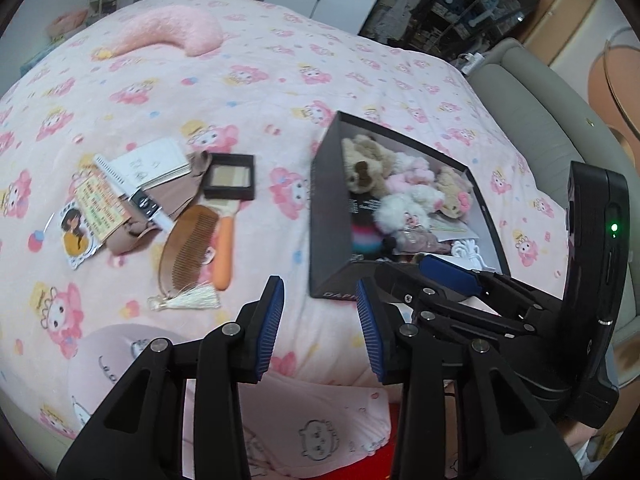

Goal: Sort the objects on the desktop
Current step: 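Withdraw the right gripper from the box toward the scattered items, then grasp the babi sticker card with girl illustration with the right gripper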

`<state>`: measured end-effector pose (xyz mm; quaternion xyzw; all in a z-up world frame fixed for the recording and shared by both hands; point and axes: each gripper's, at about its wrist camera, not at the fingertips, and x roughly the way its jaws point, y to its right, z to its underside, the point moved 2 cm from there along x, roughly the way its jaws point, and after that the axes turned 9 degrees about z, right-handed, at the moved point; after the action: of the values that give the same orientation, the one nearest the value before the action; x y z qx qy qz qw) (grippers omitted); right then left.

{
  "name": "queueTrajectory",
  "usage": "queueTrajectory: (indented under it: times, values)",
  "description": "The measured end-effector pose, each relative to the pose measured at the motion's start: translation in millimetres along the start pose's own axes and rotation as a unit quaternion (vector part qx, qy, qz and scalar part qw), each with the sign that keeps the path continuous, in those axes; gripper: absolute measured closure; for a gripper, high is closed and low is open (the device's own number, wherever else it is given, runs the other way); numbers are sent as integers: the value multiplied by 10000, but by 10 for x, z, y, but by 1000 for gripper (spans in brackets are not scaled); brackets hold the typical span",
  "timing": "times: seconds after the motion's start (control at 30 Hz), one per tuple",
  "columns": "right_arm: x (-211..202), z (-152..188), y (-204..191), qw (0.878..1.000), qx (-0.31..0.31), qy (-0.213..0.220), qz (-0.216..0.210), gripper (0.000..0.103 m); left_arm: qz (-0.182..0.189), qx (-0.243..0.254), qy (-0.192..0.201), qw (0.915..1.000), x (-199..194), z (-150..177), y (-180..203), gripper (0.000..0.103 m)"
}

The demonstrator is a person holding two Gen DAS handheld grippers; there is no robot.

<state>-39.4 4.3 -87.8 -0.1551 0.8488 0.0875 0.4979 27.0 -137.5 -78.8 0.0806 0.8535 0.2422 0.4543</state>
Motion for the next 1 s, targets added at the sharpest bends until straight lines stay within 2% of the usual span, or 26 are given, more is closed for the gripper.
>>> queueTrajectory:
  times: [0.13, 0.23, 0.5, 0.6, 0.67, 0.77, 0.83, 0.9, 1.0]
  values:
    - [115, -35, -370, 9991, -413, -33, 90, 59, -154, -322, 71, 9993, -88, 15, -354, 66]
    - [228, -73, -626, 9981, -600, -121, -73, 59, -269, -476, 145, 9984, -156, 37, -589, 66]
    - [442, -162, -1232, 9933, -1123, -245, -113, 59, -189, -1033, 334, 9939, -249, 23, -1209, 66]
    - [575, -210, -1450, 9914, -1241, -356, -207, 60, -335, -1283, 398, 9904, -221, -4, -1413, 73]
    - [689, -236, -1573, 9896, -1357, -406, -257, 61, -371, -1385, 415, 9888, -197, -16, -1558, 73]
    - [886, -263, -1736, 9869, -1397, -662, -456, 61, -311, -1606, 456, 9855, -186, -33, -1845, 69]
    - [984, -293, -1866, 9837, -1472, -749, -710, 61, -366, -1736, 455, 9831, -167, -41, -2064, 62]
    - [1092, -337, -1982, 9799, -1486, -910, -968, 61, -496, -2014, 459, 9772, -129, -23, -2353, 62]
    - [1276, -368, -2125, 9728, -1466, -1195, -1340, 61, -483, -2464, 404, 9671, -23, 10, -2768, 63]
